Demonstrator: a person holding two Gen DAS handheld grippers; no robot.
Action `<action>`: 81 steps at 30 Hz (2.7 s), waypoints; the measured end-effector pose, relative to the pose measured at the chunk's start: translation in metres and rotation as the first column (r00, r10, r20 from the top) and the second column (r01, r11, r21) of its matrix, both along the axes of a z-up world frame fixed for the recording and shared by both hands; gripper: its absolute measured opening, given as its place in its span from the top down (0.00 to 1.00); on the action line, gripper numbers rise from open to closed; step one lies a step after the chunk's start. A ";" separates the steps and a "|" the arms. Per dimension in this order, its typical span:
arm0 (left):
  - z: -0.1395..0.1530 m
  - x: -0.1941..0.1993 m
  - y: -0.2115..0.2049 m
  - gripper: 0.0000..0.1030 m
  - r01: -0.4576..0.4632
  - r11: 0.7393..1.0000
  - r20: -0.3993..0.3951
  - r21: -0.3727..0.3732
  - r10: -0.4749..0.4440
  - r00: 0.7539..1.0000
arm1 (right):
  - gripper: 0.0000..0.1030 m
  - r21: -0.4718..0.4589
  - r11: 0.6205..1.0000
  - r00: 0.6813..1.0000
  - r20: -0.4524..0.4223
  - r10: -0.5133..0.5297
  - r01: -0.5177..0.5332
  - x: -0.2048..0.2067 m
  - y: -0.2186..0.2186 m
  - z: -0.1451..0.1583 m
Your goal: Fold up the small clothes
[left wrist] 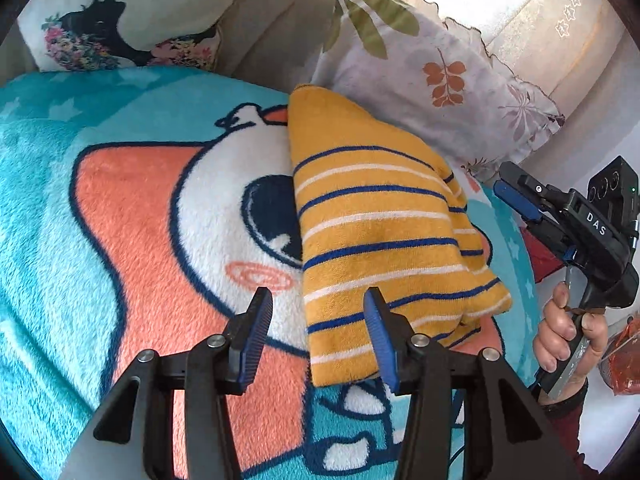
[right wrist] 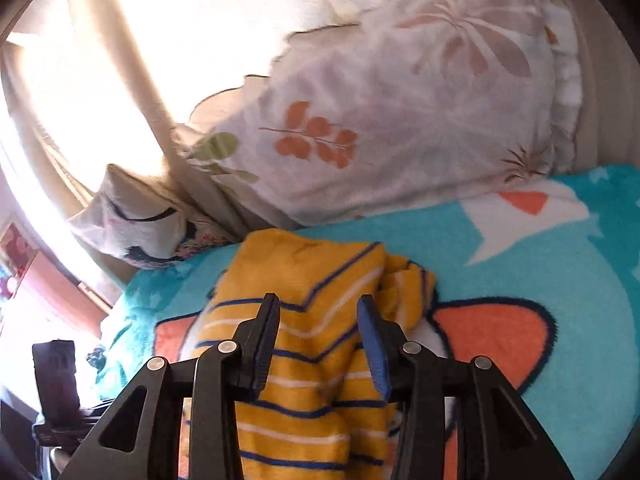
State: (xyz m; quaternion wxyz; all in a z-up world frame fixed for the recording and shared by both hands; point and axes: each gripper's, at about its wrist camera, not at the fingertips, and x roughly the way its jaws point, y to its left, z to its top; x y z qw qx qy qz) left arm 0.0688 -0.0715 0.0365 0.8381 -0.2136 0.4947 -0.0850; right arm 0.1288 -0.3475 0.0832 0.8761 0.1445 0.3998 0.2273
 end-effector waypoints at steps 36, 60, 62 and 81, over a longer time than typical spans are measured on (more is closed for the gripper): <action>0.093 -0.131 -0.013 0.00 -0.354 0.888 0.472 0.294 0.187 0.862 | 0.16 -0.764 0.621 0.960 0.273 0.067 0.174 -0.136 0.016 0.053; 0.023 -0.090 -0.024 0.00 -0.186 0.925 0.182 0.332 0.131 0.975 | 0.16 -0.375 0.921 0.994 0.016 -0.108 0.106 -0.123 0.057 -0.043; 0.020 -0.088 -0.022 0.00 -0.188 0.925 0.174 0.331 0.136 0.975 | 0.16 -0.383 0.918 0.995 0.014 -0.102 0.099 -0.120 0.060 -0.044; 0.004 -0.084 -0.013 0.00 -0.181 0.928 0.131 0.325 0.145 0.981 | 0.16 -0.412 0.909 0.998 -0.004 -0.067 0.059 -0.121 0.080 -0.056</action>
